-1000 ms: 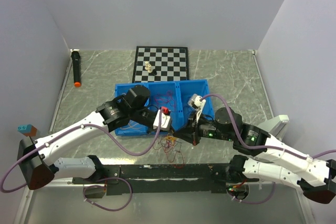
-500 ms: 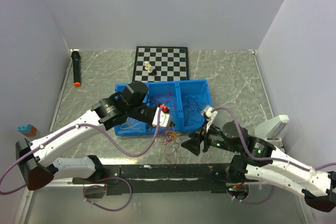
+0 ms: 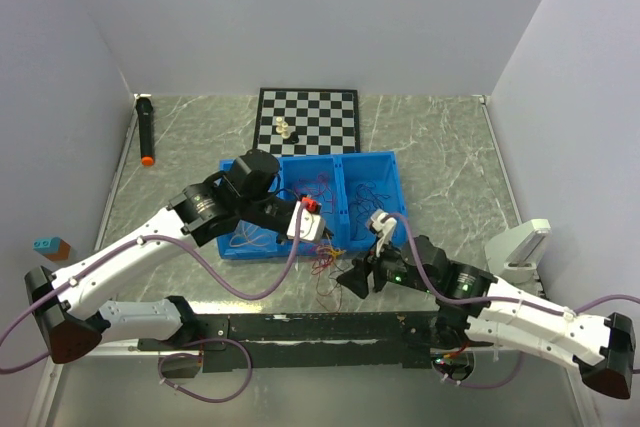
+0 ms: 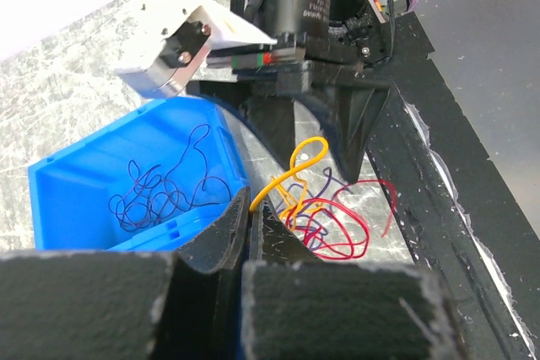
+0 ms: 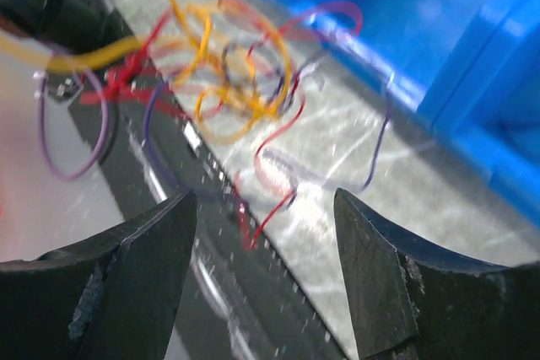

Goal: Untangle the cables

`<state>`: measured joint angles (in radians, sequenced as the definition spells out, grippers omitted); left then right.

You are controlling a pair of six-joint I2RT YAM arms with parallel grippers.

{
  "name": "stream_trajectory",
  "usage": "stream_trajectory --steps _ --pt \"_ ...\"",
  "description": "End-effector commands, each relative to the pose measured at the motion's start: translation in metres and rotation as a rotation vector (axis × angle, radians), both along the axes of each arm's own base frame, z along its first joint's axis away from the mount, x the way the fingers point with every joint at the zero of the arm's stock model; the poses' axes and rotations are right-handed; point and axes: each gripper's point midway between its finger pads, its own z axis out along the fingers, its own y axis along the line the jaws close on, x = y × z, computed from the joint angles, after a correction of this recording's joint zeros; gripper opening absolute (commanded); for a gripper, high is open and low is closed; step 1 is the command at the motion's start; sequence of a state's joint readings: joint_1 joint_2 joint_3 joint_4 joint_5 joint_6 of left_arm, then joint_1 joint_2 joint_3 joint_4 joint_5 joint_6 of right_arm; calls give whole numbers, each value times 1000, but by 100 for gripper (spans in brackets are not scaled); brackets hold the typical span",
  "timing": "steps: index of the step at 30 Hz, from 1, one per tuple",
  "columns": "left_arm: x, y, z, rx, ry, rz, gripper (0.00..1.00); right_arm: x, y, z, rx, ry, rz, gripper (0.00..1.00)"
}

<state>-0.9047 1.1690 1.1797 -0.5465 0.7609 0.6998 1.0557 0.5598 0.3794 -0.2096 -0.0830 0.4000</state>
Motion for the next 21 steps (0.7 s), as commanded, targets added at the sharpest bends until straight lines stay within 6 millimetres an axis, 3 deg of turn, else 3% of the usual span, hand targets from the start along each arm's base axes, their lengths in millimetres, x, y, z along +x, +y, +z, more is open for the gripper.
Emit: stream_trajectory --steps 1,3,5,9,12,16,18,21 --pt "1 -3 19 -38 -44 -15 1 18 19 31 99 -134 -3 72" --pt "1 -3 19 -38 -46 -15 1 18 23 23 70 -117 11 67" --pt "2 -4 21 -41 -48 -13 1 20 29 22 66 -107 15 56" --pt "6 -5 31 -57 -75 -1 1 15 32 9 38 -44 29 25" --pt "15 -6 58 -95 -140 32 1 8 23 -9 10 12 11 0" --pt "24 -6 107 -137 -235 51 1 4 12 -23 -7 69 -30 0" --pt "21 -2 144 -188 -284 54 1 4 6 -31 -28 94 -62 0" --pt "14 6 180 -249 -298 65 1 4 -2 -48 -69 143 -113 0"
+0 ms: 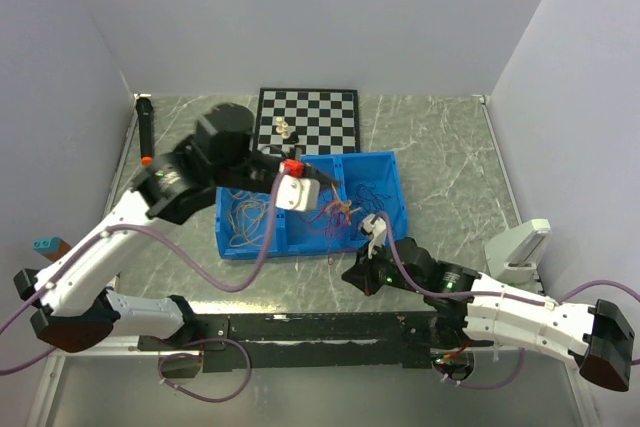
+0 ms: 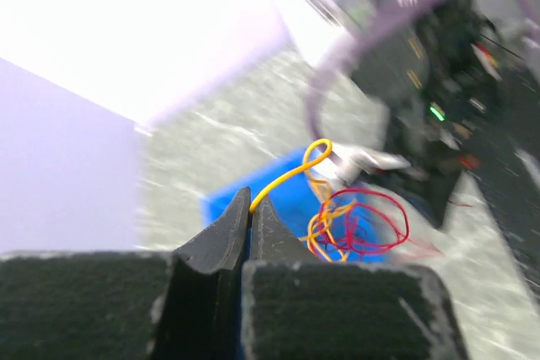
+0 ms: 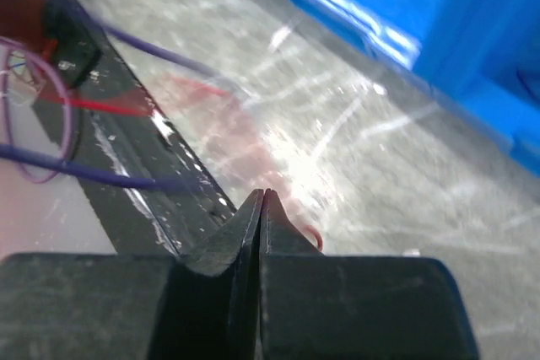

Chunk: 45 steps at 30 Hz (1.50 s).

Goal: Untangle the cables

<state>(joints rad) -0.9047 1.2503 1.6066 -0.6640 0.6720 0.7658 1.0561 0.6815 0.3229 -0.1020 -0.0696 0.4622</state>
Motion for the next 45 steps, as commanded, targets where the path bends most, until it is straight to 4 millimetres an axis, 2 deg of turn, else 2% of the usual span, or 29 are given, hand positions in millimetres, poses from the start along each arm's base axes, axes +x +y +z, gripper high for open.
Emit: stream_trajectory --steps 1,4,5,6,10,11,12,13,14,17,20,25,34,41,45 --pt "-15 15 60 -105 -67 -7 1 1 -11 -19 -32 70 -86 0" --pt "-25 19 63 -122 -48 -31 1 -2 -10 -13 -12 67 -73 0" --pt "-27 21 59 -116 -41 -33 1 -2 -9 -6 4 51 -66 3" --pt "-27 21 54 -107 -36 -32 1 -2 -9 3 18 29 -56 13" --pt "-25 23 42 -89 -49 -21 1 2 -16 42 94 -61 -67 19" --pt "-25 23 39 -85 -50 -19 1 2 -17 54 121 -82 -64 25" --pt "-24 24 37 -80 -52 -17 1 1 -18 68 151 -107 -60 34" --pt "-25 24 33 -74 -51 -18 1 0 -20 81 188 -134 -57 46" --pt "-25 25 31 -70 -51 -18 1 0 -22 92 215 -159 -55 53" --pt "-26 25 24 -64 -41 -22 1 -2 -23 119 284 -228 -33 64" --pt "-27 26 21 -58 -34 -25 1 -1 -17 131 316 -279 -4 68" --pt "-29 25 19 -53 -24 -31 1 -2 -11 145 378 -427 57 86" --pt "-30 24 18 -53 -15 -40 1 17 -4 168 332 -580 43 88" --pt "-30 21 18 -54 -7 -43 1 11 13 180 374 -598 117 87" --pt "-30 20 18 -53 -8 -46 1 6 16 190 401 -619 147 85"
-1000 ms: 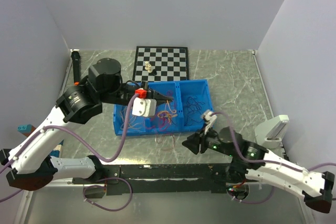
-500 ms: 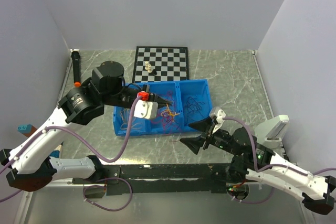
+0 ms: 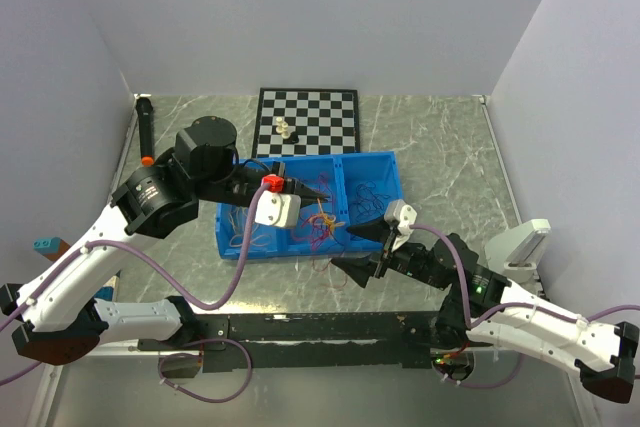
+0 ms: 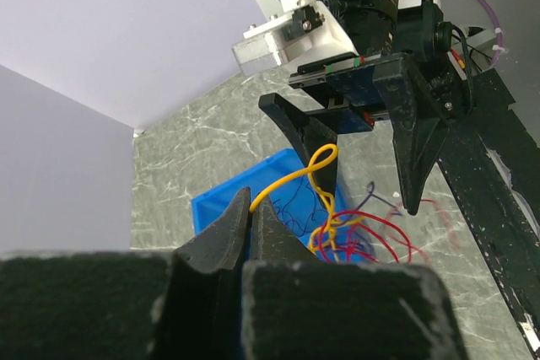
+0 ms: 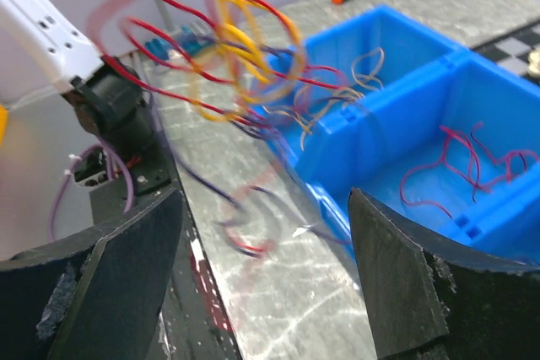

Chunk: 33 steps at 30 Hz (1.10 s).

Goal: Untangle the cables

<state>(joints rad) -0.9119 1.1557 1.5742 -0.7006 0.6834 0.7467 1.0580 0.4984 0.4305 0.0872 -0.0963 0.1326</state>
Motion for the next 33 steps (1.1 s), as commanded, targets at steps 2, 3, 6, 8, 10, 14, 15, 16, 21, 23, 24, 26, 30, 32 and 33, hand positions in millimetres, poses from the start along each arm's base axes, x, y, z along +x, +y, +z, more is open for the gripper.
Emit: stream_trajectory --steps 2,3,6,8,10,14,15,16,21,23,24,26,30,32,33 --pt "-7 -3 8 -32 -8 -36 1 -7 5 55 122 -107 51 84" --pt "-7 -4 9 -36 -9 -37 1 -6 5 56 120 -111 43 82" --pt "-7 -5 11 -38 -4 -40 1 -2 7 58 114 -124 31 77" --pt "-9 -6 11 -40 -3 -46 1 1 9 58 108 -137 23 75" --pt "-8 -6 12 -40 -1 -46 1 4 11 56 95 -143 17 73" --pt "-8 -6 13 -42 -3 -46 1 7 15 54 82 -156 19 68" --pt "-8 -6 13 -41 -3 -43 1 7 16 54 78 -159 22 66" --pt "-9 -6 14 -42 -4 -46 1 6 17 55 78 -158 28 63" --pt "-7 -6 15 -46 -7 -41 1 2 23 49 57 -123 63 28" --pt "-8 -6 16 -47 -9 -40 1 1 24 43 48 -91 65 10" --pt "-7 -6 18 -51 -13 -39 1 1 23 40 46 -72 62 3" --pt "-7 -5 20 -54 -25 -36 1 -1 23 28 34 -35 62 0" --pt "-4 -3 31 -67 -64 -23 1 -3 16 0 19 48 37 0" --pt "-1 -1 40 -81 -100 -5 1 -2 10 -21 -8 108 6 0" --pt "1 -1 46 -92 -123 3 1 -2 8 -33 -23 142 -6 0"
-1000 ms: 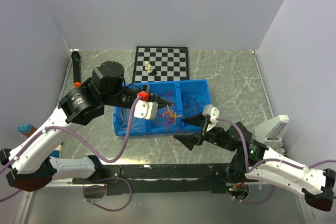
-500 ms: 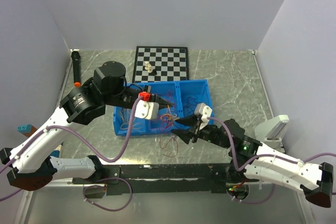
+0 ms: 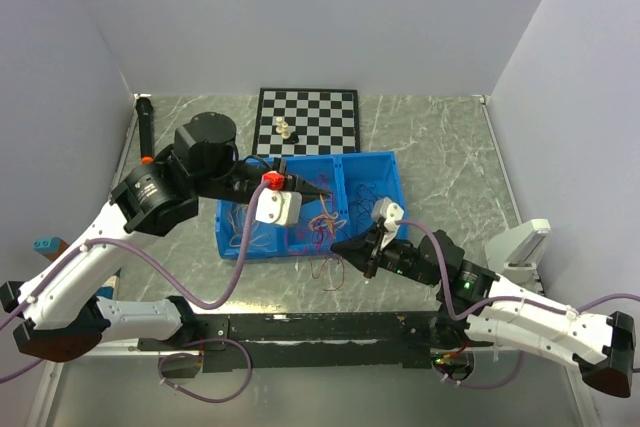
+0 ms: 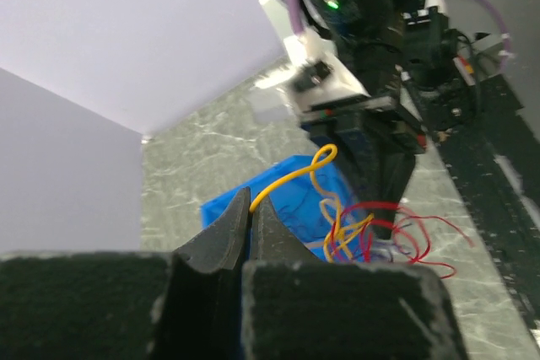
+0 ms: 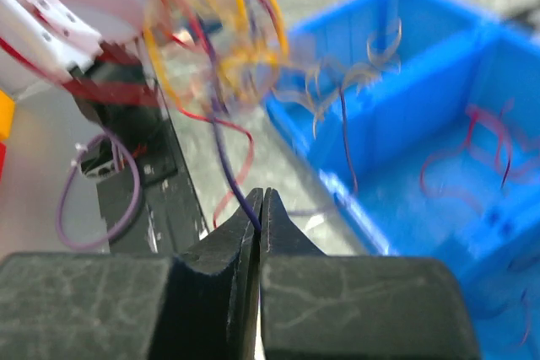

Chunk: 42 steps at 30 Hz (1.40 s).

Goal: Untangle the cables

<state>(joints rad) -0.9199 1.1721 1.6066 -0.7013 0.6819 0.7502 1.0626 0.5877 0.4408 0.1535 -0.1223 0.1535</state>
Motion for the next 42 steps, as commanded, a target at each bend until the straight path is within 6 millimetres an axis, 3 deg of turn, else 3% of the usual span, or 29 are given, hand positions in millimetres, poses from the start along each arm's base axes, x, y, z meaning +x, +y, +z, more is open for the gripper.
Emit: stream_trajectory --steps 1,11,12,18,23,28,31,33,37,42 --pt "4 4 45 -93 -135 21 1 -2 -11 -42 -38 157 -61 0" --pt "30 27 141 -390 -575 226 1 -2 -43 -140 -219 494 -298 0" --pt "32 33 158 -458 -626 262 1 -2 -45 -145 -231 509 -314 0" --pt "38 56 213 -620 -898 407 1 -9 -56 -174 -331 583 -389 0" --pt "28 71 254 -721 -1001 448 1 -10 -58 -180 -357 599 -423 0" --pt "20 71 254 -711 -1003 408 1 -15 -54 -175 -369 582 -389 0" --pt "18 74 257 -729 -1065 425 1 -14 -64 -182 -398 596 -438 0" --pt "15 83 274 -812 -1162 495 1 -14 -69 -187 -437 631 -485 0" --pt "1 115 327 -1015 -1345 668 1 -20 -70 -202 -515 704 -527 0" --pt "-4 126 365 -1067 -1410 724 1 -22 -74 -209 -551 724 -551 0"
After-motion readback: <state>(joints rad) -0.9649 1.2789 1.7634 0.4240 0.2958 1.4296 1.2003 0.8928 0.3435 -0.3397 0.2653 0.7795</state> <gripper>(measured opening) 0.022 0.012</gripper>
